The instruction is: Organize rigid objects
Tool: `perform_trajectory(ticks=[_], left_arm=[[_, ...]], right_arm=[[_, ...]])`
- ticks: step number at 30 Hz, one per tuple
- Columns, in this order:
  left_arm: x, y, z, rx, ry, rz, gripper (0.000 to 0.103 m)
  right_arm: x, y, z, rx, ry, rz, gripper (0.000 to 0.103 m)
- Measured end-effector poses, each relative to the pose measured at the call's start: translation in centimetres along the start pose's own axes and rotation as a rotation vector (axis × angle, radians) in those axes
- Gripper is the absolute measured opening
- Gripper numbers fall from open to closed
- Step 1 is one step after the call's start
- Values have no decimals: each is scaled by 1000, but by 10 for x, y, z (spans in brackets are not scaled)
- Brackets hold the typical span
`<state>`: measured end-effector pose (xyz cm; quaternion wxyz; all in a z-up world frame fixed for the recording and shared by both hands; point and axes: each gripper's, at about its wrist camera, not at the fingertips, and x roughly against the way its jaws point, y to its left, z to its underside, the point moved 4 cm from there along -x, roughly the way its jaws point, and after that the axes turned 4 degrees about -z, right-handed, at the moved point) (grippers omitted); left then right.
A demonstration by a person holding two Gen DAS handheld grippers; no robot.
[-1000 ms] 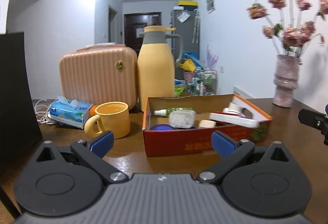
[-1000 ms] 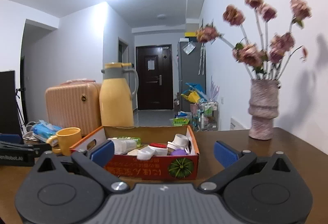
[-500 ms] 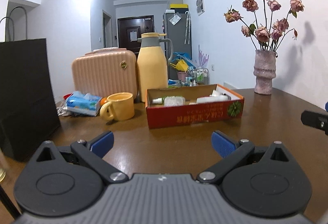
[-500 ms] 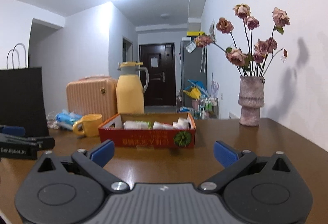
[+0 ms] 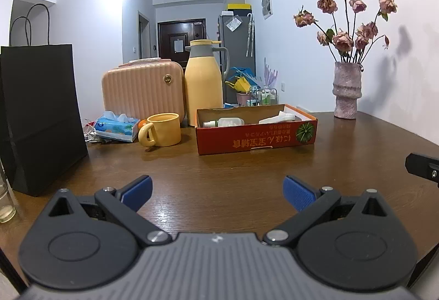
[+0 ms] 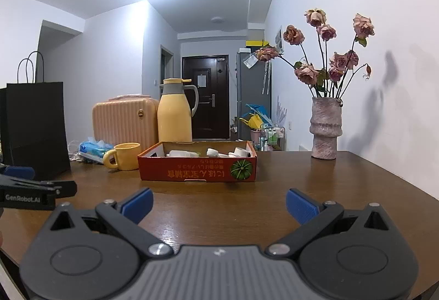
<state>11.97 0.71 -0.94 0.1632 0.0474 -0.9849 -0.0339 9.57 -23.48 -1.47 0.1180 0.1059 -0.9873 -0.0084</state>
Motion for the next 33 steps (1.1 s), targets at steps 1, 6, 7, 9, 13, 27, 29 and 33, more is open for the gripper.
perform_trajectory(ticks=[1,6,7,9,13,27,29,33], left_arm=[[2,1,0,4,-2,2,103],[8,3,1,10,-10,-1,103],[8,3,1,10,-10,0,103],[10,3,1,11,-11,1,103],[12,3,2,12,-13,2,103],[13,3,2,11,-10,1,103],[13,3,2,12,-11,1,103],[13,3,2,13,-11,1,103]], right_arm=[[1,0,-1,-2,-2,-1,103],[3,2,0,-3,-2,-11,103],[4,3,0,-4,-2,-13,103],[4,3,0,-4,-2,-14,103],[4,3,0,-5,-2,-14,103],[3,4,-1,-6,4,-19,103],[3,4,-1,-6,5,-19,103],[2,5,-1,-5,6,-20,103]])
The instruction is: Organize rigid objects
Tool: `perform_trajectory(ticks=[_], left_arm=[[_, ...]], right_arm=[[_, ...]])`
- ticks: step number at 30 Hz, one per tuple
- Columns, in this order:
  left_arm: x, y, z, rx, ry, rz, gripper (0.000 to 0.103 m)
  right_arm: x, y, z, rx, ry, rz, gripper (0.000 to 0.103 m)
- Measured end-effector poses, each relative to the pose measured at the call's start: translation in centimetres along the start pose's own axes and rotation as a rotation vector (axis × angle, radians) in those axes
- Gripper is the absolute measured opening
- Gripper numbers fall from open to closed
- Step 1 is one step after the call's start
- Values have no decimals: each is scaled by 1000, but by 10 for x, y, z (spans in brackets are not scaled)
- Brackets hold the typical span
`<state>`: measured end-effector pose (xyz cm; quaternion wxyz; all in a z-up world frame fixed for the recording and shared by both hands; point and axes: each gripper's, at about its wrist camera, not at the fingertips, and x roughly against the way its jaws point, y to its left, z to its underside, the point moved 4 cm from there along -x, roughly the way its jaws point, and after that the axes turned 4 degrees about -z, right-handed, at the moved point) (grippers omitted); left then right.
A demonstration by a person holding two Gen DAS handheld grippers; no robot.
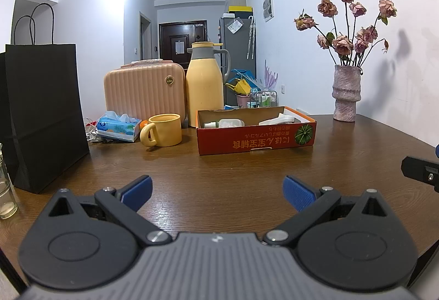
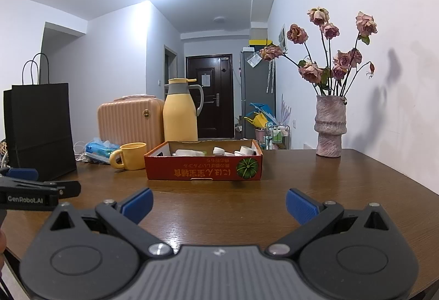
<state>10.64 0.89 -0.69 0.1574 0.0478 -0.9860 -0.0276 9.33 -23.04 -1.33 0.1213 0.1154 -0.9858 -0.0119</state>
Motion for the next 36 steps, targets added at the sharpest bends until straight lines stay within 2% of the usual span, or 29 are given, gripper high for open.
perform_trajectory(ticks=[36], left_arm=[[-3,-1,1,5,12,6,103]], right_arm=[[-5,4,1,-6,14,-11,103]])
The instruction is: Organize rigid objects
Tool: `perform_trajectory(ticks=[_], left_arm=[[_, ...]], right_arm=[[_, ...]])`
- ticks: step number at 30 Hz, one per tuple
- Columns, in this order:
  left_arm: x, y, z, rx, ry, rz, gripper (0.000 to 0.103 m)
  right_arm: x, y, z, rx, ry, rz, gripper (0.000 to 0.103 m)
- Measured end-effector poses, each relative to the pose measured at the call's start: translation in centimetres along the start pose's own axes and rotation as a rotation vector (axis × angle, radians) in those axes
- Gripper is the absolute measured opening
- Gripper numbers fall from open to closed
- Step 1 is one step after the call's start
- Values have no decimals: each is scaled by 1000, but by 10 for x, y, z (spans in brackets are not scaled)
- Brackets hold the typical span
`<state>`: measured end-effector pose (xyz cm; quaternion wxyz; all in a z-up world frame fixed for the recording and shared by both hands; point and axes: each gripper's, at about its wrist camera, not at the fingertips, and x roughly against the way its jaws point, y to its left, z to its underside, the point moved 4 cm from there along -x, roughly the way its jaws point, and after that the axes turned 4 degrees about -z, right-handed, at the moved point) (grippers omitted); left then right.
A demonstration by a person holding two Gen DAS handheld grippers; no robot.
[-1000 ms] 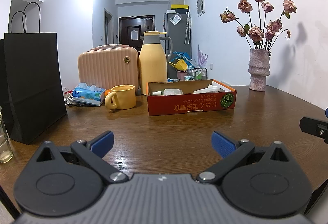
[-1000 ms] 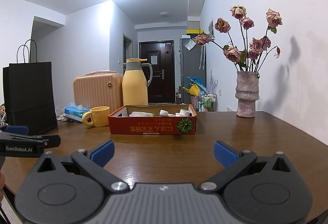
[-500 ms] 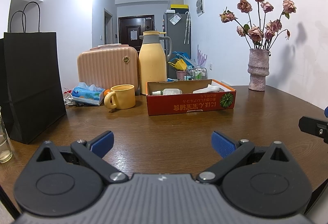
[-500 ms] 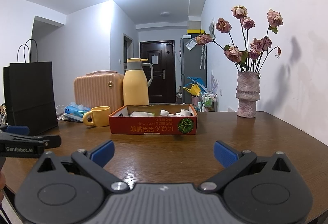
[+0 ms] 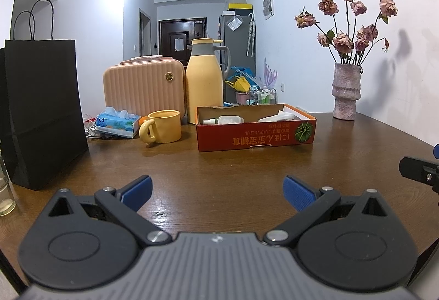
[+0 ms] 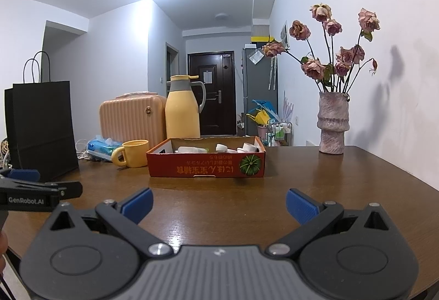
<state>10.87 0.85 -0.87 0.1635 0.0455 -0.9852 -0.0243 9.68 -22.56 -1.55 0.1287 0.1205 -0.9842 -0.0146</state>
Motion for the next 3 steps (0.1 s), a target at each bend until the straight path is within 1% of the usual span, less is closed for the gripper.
perform_trajectory(ticks=[3], left_arm=[[-1,1,0,5,1,0,103]], right_arm=[[-1,-1,0,1,4,-3,103]])
